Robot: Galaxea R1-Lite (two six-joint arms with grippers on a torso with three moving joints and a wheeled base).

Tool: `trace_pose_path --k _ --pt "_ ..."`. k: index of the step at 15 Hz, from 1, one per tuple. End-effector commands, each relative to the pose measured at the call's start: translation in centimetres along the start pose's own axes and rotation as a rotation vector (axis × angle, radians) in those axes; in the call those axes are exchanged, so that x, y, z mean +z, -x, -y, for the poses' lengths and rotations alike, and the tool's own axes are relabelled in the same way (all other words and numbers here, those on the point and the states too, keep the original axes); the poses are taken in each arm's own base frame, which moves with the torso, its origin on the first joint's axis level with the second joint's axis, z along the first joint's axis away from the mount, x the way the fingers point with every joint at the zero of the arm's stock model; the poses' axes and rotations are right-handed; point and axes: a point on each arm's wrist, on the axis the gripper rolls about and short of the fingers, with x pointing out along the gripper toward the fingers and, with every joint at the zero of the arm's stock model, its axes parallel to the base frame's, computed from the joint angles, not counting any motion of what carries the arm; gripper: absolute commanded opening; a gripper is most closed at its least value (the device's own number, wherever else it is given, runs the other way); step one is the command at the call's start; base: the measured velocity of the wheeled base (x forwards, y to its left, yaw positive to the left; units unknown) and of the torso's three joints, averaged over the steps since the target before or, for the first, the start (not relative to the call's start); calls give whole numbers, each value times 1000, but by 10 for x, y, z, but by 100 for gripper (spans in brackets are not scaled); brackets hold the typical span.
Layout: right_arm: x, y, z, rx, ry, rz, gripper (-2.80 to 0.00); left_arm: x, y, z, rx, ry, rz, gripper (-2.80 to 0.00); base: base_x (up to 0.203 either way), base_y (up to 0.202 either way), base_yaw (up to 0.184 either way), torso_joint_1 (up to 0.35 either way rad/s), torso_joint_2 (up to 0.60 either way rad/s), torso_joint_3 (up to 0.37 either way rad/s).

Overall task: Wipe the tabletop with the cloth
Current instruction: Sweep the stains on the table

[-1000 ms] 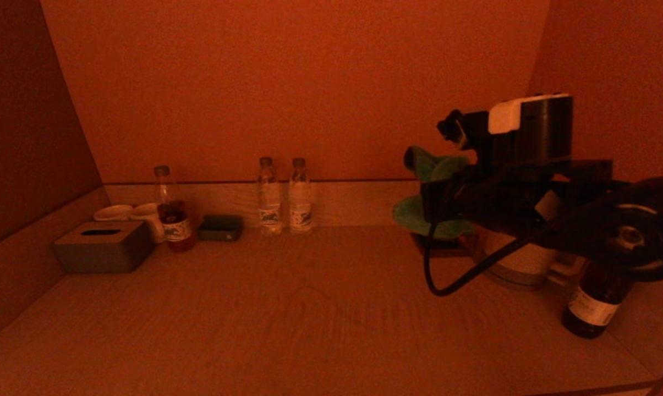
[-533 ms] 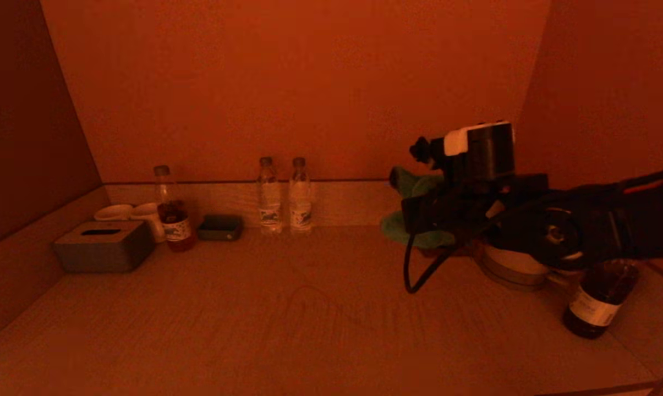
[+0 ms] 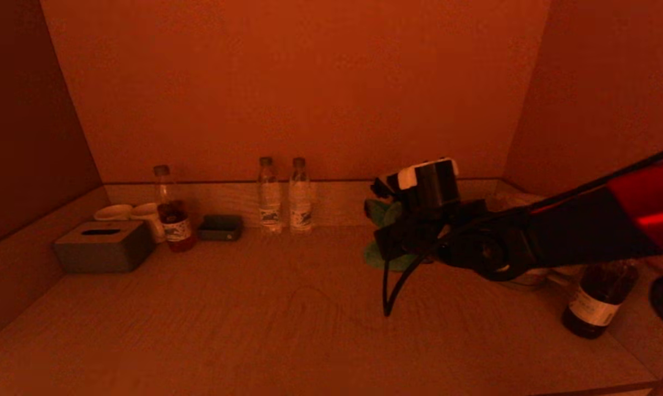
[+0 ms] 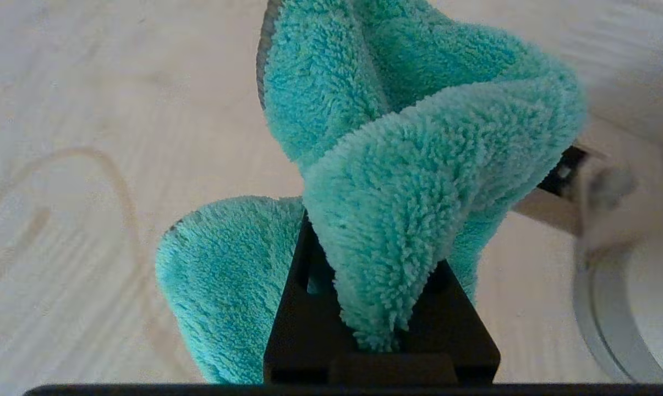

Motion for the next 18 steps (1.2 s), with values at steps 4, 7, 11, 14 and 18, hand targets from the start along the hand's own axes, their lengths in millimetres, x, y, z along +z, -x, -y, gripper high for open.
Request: trace_pose_path --k 4,7,11,14,18 --pt "6 -46 -31 36 27 8 -280 0 0 0 -1 -1 0 -280 0 0 0 0 0 0" --pt "11 -53 -50 68 42 26 -280 0 0 0 0 -1 0 -280 0 0 0 0 0 0" --pt "19 -65 -105 155 84 75 -280 0 0 0 0 -1 0 -280 0 0 0 0 0 0" --pt "16 -74 -120 170 93 77 -280 0 0 0 0 -1 0 -280 0 0 0 0 0 0" --pt "16 -74 -120 170 93 77 -280 0 0 0 0 -1 0 -280 0 0 0 0 0 0"
